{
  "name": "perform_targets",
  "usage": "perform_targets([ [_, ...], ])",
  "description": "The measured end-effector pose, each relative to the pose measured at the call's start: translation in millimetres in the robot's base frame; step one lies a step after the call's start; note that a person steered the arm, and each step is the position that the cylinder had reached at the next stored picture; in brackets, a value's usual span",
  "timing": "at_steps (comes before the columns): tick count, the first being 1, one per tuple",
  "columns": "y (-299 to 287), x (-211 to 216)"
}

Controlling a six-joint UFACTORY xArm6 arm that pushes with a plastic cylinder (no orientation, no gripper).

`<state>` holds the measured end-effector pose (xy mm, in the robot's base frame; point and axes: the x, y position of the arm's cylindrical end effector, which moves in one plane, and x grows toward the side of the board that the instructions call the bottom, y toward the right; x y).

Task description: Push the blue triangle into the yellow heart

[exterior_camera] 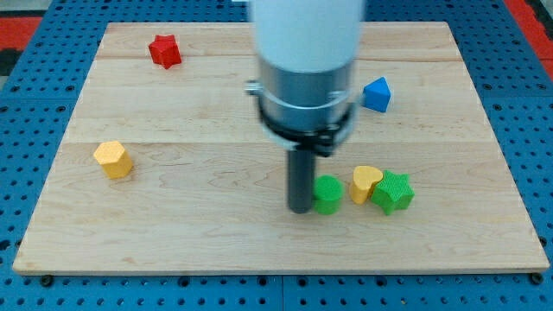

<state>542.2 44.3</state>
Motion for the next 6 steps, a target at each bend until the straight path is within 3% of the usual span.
perform_targets([
  [1, 24.8, 7.5],
  [2, -13.1, 4.8],
  [3, -10.9, -51.2],
  [4, 40.6, -108.9],
  [5, 127.6, -125.5],
  [6, 169.8, -181.2],
])
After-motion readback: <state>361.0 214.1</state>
